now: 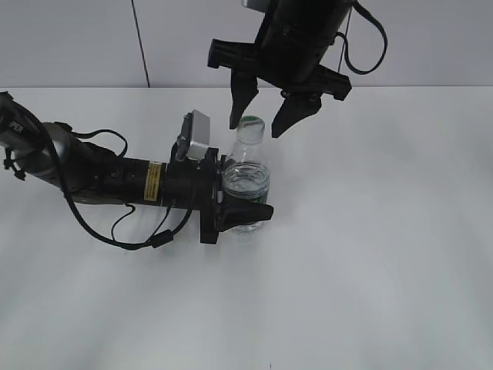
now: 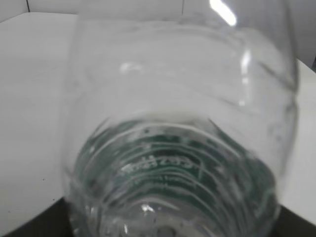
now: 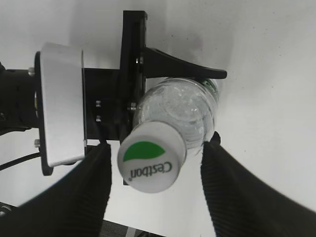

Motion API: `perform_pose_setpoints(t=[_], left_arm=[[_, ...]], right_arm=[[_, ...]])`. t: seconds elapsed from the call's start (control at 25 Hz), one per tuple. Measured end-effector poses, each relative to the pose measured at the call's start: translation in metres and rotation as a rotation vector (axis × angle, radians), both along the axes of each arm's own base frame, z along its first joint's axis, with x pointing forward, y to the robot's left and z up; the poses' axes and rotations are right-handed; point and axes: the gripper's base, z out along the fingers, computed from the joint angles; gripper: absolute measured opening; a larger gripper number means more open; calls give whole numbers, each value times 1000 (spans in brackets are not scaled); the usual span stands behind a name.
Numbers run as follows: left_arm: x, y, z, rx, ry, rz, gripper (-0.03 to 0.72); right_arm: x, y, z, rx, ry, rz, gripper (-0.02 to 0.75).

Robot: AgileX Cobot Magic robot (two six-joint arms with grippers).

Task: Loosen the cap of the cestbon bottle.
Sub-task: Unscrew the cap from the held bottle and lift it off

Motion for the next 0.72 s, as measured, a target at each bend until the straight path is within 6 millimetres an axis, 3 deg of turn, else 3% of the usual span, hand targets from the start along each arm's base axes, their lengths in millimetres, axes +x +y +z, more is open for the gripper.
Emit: perform_pose_setpoints(t=[0.44,0.72], left_arm=[[0,0,0,0,0,1,412],[0,0,0,0,-1,0,412]], right_arm=[[0,0,0,-4,-4,13,438],[0,1,0,0,-5,25,315]])
